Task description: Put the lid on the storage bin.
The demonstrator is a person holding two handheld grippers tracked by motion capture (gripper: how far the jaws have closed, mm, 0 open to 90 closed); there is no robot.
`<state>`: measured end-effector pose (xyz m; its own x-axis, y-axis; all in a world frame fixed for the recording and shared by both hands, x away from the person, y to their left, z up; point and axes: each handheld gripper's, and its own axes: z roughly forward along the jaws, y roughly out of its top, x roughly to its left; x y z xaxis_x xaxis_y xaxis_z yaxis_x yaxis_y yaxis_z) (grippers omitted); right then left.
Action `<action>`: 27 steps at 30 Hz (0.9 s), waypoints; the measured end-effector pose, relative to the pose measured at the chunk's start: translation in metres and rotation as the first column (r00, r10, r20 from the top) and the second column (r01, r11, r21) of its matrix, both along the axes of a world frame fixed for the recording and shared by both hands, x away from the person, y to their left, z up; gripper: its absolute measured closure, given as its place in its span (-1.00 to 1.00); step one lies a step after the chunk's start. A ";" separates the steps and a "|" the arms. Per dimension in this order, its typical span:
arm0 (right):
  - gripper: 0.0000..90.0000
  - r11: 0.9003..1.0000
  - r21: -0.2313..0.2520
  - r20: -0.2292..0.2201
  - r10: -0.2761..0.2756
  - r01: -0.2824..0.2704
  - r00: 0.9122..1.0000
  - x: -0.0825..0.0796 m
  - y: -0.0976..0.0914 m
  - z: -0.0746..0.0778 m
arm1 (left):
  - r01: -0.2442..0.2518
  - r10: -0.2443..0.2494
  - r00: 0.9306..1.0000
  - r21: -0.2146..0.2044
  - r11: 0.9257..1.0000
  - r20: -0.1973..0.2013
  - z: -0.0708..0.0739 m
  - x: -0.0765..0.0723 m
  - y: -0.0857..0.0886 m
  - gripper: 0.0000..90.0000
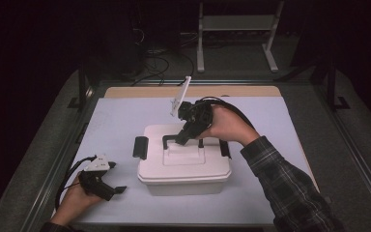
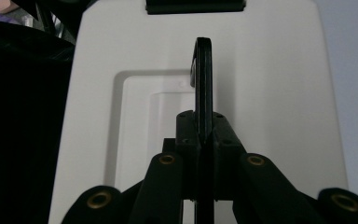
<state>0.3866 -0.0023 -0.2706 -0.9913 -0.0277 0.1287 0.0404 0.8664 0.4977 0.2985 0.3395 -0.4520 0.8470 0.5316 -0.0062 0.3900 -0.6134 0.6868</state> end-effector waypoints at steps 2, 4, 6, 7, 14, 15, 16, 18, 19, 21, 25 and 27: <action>0.86 1.000 0.002 0.003 0.000 0.000 1.000 0.000 0.000 -0.002 | 0.000 0.000 1.000 0.001 1.000 0.000 0.000 0.000 0.000 -1.00; 0.86 1.000 0.012 -0.001 -0.004 0.004 1.000 0.000 -0.002 -0.003 | 0.000 0.000 1.000 0.000 1.000 0.000 0.000 0.000 0.000 -1.00; 0.74 1.000 0.025 0.011 0.000 -0.001 1.000 -0.001 -0.003 -0.003 | 0.000 0.000 1.000 0.001 1.000 0.000 0.000 0.000 0.000 -1.00; 0.63 1.000 0.029 0.023 -0.003 0.002 1.000 -0.001 -0.004 -0.003 | 0.000 0.000 1.000 0.001 1.000 0.000 0.000 0.000 0.000 -1.00; 0.01 0.994 0.073 0.065 -0.086 0.081 0.994 -0.002 -0.020 0.004 | 0.000 0.000 1.000 0.000 1.000 -0.001 0.000 0.000 0.000 -1.00; -0.06 0.993 0.078 0.074 -0.096 0.090 0.993 -0.001 -0.024 0.005 | -0.001 0.001 1.000 -0.001 1.000 -0.002 0.000 0.000 0.000 -1.00; -0.15 0.991 0.086 0.087 -0.114 0.106 0.990 -0.002 -0.029 0.005 | -0.001 0.001 1.000 -0.002 1.000 -0.002 0.000 0.000 0.000 -1.00; -0.29 0.987 0.092 0.100 -0.140 0.131 0.985 -0.002 -0.036 0.006 | -0.001 0.001 1.000 -0.002 1.000 -0.003 0.000 0.000 0.000 -1.00; -0.36 0.984 0.096 0.112 -0.160 0.150 0.981 -0.003 -0.041 0.006 | -0.001 0.001 1.000 -0.002 1.000 -0.002 0.000 0.000 0.000 -1.00; -0.45 0.977 0.103 0.121 -0.198 0.186 0.973 -0.003 -0.051 0.005 | -0.001 0.001 1.000 -0.001 1.000 -0.003 0.000 0.000 0.000 -1.00; -0.53 0.957 0.130 0.136 -0.275 0.258 0.952 -0.006 -0.074 0.003 | 0.000 0.000 1.000 0.000 1.000 -0.002 0.000 0.000 0.000 -1.00; -0.55 0.945 0.146 0.141 -0.311 0.291 0.940 -0.008 -0.086 0.001 | -0.001 0.001 1.000 0.000 1.000 -0.001 0.000 0.000 0.000 -1.00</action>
